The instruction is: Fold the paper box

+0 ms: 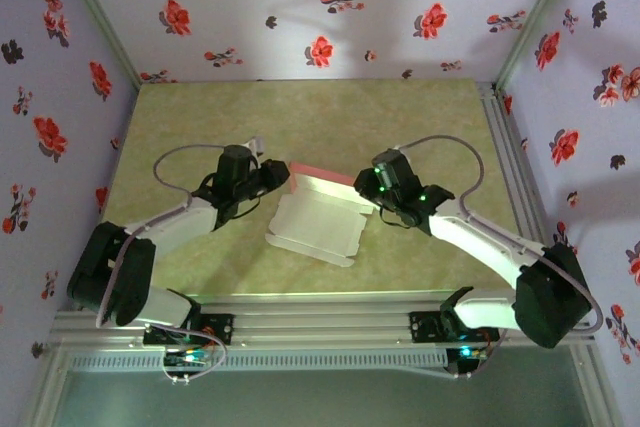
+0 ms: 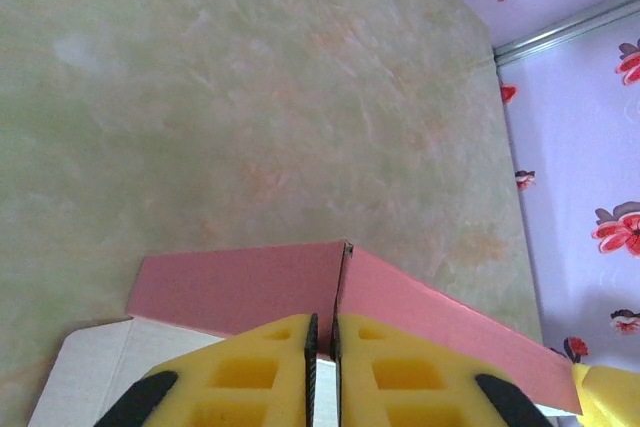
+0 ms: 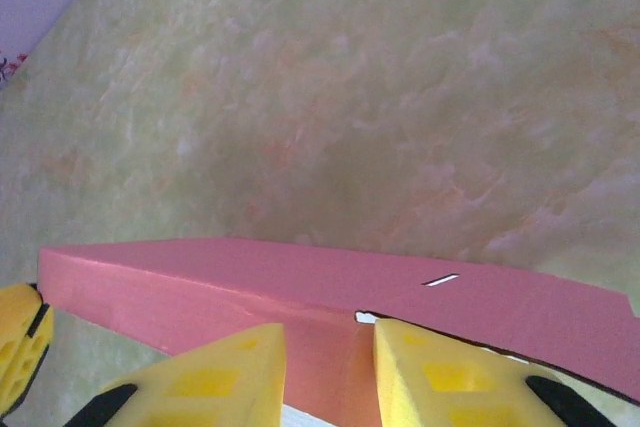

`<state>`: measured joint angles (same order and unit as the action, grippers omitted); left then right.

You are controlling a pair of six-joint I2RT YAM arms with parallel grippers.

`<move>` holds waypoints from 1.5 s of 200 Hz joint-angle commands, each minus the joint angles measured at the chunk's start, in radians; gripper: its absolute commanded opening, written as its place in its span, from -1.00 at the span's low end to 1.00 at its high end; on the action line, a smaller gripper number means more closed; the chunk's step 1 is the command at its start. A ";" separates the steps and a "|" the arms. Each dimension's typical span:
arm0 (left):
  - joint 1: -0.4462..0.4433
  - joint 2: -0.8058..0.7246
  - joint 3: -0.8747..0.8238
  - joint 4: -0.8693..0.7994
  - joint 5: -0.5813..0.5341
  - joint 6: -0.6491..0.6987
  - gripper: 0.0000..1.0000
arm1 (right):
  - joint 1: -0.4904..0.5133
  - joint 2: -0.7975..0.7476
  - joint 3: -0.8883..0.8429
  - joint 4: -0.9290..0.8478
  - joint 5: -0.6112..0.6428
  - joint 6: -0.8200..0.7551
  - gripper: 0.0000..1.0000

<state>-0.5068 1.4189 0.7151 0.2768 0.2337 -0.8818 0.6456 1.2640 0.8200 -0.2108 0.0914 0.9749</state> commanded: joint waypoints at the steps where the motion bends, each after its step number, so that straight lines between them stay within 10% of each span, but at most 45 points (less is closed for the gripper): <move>1: -0.013 -0.005 -0.027 -0.043 -0.028 -0.005 -0.72 | -0.005 -0.011 -0.031 0.028 0.047 0.055 -0.41; 129: -0.021 -0.022 -0.036 -0.030 -0.007 0.037 -0.61 | -0.032 0.033 -0.117 0.315 -0.031 0.091 -0.56; 246: 0.121 -0.094 -0.012 -0.005 0.165 0.106 0.26 | -0.123 0.133 -0.126 0.470 -0.266 -0.064 -0.64; 300: 0.134 0.004 0.037 0.004 0.225 0.106 0.30 | -0.156 0.211 -0.104 0.557 -0.376 -0.117 -0.64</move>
<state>-0.3729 1.3762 0.7238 0.2539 0.3981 -0.7975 0.5022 1.4319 0.7040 0.3180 -0.2092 0.9131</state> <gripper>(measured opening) 0.648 0.179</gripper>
